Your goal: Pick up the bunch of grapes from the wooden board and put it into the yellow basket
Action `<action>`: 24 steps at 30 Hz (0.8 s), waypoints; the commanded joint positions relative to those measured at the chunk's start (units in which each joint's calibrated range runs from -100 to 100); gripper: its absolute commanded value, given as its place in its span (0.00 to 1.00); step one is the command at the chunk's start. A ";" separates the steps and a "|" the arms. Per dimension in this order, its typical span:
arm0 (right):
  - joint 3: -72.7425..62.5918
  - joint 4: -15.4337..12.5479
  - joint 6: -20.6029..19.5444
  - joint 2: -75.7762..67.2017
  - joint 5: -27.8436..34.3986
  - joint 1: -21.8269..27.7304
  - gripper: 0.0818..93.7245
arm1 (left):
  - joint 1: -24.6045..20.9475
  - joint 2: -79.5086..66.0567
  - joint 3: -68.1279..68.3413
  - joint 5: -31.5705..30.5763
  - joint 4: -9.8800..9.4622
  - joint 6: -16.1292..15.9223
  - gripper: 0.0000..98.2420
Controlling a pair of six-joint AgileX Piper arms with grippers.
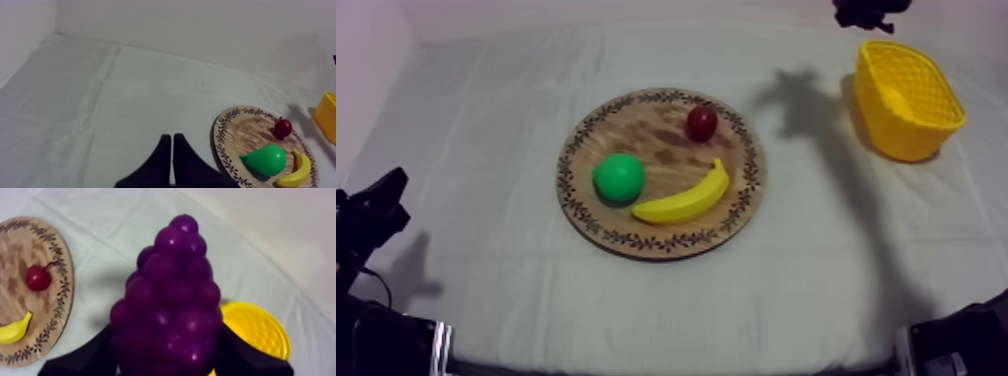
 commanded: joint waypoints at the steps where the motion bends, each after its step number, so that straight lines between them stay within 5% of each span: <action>1: 2.65 1.42 -3.14 -1.15 -1.65 0.80 0.31 | -0.03 0.00 -0.03 0.02 0.02 -0.02 0.00; 16: 9.70 12.26 -19.00 -1.50 -8.70 4.52 0.30 | -0.03 0.00 -0.03 0.02 0.02 -0.02 0.00; 24: 9.01 13.96 -20.52 3.12 -8.67 6.70 0.30 | -0.03 0.00 -0.03 0.02 0.02 -0.02 0.00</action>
